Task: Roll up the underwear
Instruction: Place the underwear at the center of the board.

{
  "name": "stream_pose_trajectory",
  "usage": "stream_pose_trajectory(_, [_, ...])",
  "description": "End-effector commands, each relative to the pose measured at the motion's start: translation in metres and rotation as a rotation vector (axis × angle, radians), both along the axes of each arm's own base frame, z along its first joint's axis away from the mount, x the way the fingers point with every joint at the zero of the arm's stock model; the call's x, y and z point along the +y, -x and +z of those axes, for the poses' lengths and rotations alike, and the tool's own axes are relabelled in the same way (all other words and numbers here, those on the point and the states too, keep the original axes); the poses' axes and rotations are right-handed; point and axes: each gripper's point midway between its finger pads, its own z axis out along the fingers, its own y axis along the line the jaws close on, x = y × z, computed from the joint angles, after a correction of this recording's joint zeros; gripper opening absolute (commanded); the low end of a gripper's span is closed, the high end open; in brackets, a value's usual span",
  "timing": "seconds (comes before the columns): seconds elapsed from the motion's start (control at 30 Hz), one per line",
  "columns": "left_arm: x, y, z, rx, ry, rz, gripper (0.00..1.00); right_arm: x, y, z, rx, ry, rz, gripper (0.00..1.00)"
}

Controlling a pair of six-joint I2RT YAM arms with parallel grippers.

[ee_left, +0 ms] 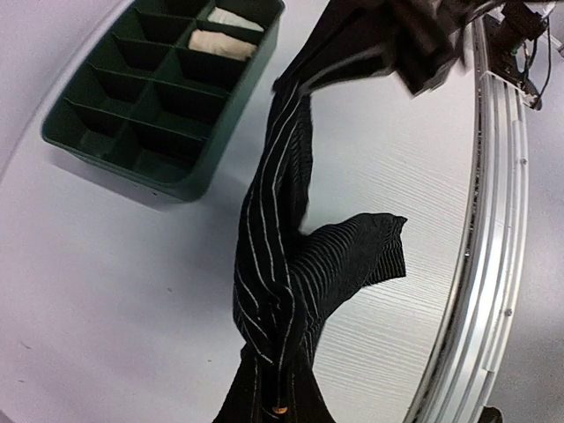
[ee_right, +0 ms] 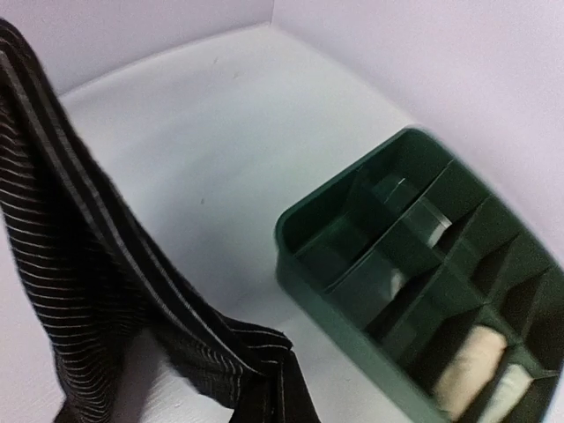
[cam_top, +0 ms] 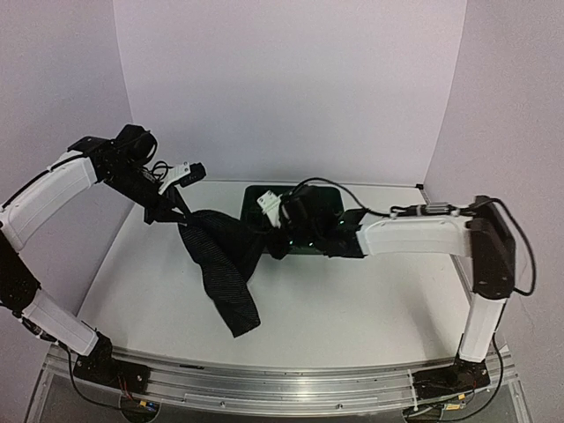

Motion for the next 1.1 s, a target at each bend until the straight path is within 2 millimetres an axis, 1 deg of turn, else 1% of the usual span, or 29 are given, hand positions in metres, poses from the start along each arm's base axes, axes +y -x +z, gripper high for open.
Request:
stream_pose_trajectory(0.0, [0.004,-0.018,0.059,-0.234,0.023,0.013,0.00,-0.053,0.009,0.068,-0.134,0.037,-0.070,0.00])
stream_pose_trajectory(0.03, [0.004,-0.021,0.065,-0.261,0.024,0.014,0.00,-0.060,0.011,0.079,-0.152,0.044,-0.074,0.00])
stream_pose_trajectory(0.13, [0.004,-0.029,0.073,-0.318,0.014,0.010,0.00,-0.075,0.020,0.106,-0.189,0.062,-0.062,0.00])
stream_pose_trajectory(0.23, [0.005,-0.031,0.076,-0.346,0.003,0.002,0.00,-0.088,0.028,0.117,-0.198,0.090,-0.052,0.00])
stream_pose_trajectory(0.33, [0.005,-0.022,0.077,-0.330,0.017,-0.017,0.00,-0.098,0.039,0.122,-0.179,0.116,-0.033,0.00])
stream_pose_trajectory(0.37, [0.004,-0.017,0.078,-0.319,0.026,-0.029,0.00,-0.098,0.044,0.122,-0.170,0.120,-0.019,0.00])
stream_pose_trajectory(0.43, [0.004,-0.008,0.077,-0.309,0.038,-0.044,0.00,-0.094,0.055,0.122,-0.153,0.128,0.018,0.00])
stream_pose_trajectory(0.5, [0.004,-0.003,0.071,-0.297,0.041,-0.053,0.00,-0.090,0.064,0.116,-0.118,0.146,0.052,0.00])
stream_pose_trajectory(0.53, [0.005,-0.002,0.065,-0.288,0.037,-0.054,0.00,-0.088,0.065,0.113,-0.105,0.150,0.058,0.00])
stream_pose_trajectory(0.6, [0.003,-0.006,0.061,-0.286,0.037,-0.050,0.00,-0.086,0.062,0.115,-0.114,0.156,0.061,0.00])
stream_pose_trajectory(0.7, [-0.001,-0.025,0.071,-0.329,0.041,-0.032,0.00,-0.083,0.050,0.135,-0.164,0.155,0.037,0.00])
stream_pose_trajectory(0.77, [-0.003,-0.040,0.082,-0.377,0.036,-0.016,0.00,-0.082,0.040,0.150,-0.187,0.144,0.021,0.00])
stream_pose_trajectory(0.8, [-0.004,-0.048,0.085,-0.395,0.031,-0.009,0.00,-0.084,0.035,0.153,-0.196,0.156,0.012,0.00])
stream_pose_trajectory(0.87, [-0.005,-0.057,0.093,-0.433,0.026,-0.001,0.00,-0.087,0.031,0.153,-0.208,0.192,0.010,0.00])
stream_pose_trajectory(0.93, [-0.004,-0.061,0.100,-0.474,0.029,0.003,0.00,-0.089,0.031,0.146,-0.196,0.229,0.019,0.00])
stream_pose_trajectory(1.0, [-0.003,-0.059,0.103,-0.501,0.033,0.003,0.00,-0.091,0.039,0.134,-0.159,0.256,0.042,0.00])
stream_pose_trajectory(1.07, [-0.001,-0.046,0.095,-0.507,0.032,-0.031,0.00,-0.096,0.052,0.121,-0.136,0.299,0.072,0.00])
